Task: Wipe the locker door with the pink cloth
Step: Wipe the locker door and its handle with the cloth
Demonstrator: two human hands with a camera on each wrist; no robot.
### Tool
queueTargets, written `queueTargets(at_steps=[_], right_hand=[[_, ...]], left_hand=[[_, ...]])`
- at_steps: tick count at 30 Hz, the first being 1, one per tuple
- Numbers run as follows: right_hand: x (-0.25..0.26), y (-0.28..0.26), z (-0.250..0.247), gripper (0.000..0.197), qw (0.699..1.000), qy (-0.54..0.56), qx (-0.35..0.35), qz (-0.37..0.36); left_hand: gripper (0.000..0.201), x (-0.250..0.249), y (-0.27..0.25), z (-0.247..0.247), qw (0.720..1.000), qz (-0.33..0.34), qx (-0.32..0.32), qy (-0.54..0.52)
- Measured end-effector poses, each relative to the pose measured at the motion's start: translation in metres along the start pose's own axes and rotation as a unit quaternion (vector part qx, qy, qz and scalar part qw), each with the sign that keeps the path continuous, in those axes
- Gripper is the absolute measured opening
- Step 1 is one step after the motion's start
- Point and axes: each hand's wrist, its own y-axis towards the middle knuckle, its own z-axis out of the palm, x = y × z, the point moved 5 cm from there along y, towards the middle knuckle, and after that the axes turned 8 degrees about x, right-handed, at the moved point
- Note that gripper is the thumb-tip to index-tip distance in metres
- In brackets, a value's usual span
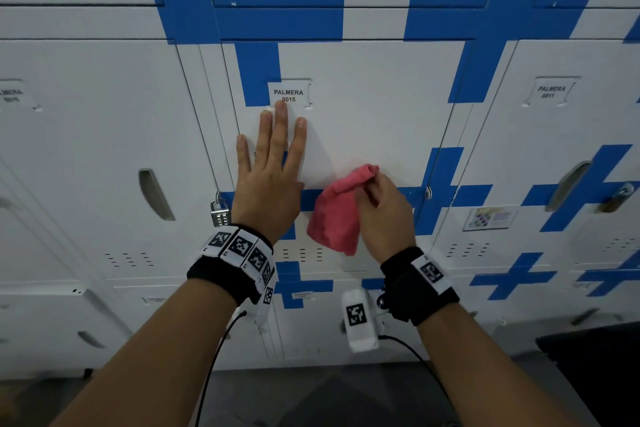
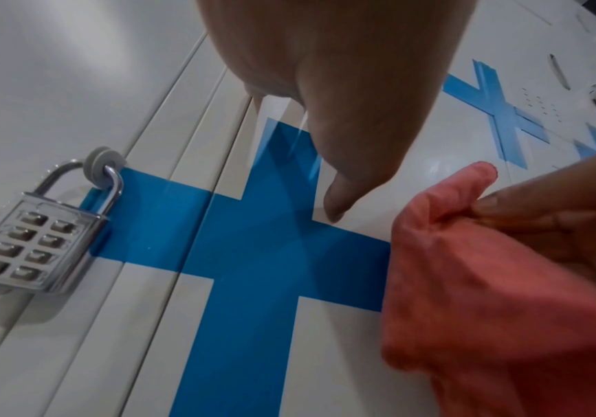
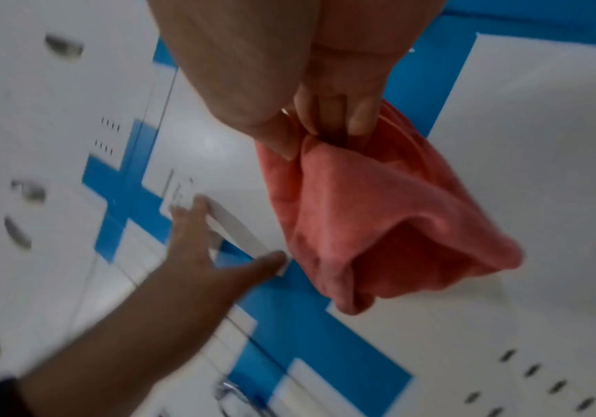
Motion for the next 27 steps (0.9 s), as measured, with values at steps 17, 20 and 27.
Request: queueTargets(at_steps=[17, 20, 27], right_hand=[[-0.003, 0.012, -0.013, 0.027, 0.984, -0.156, 0.082, -0.019], [-0.007, 0.009, -0.005, 0.028, 0.995, -0.096, 0.035, -0.017], [-0.030, -0.006, 0.015, 0.039, 0.990, -0.141, 0.017, -0.008]], left_hand=[[0.116, -0.013, 0.002, 0.008, 0.999, -0.039, -0.005, -0.002], [0.113, -0.011, 0.001, 0.010, 0.999, -0.046, -0.008, 0.006], [0.115, -0.014, 0.001, 0.009, 0.999, -0.051, 0.015, 0.002]])
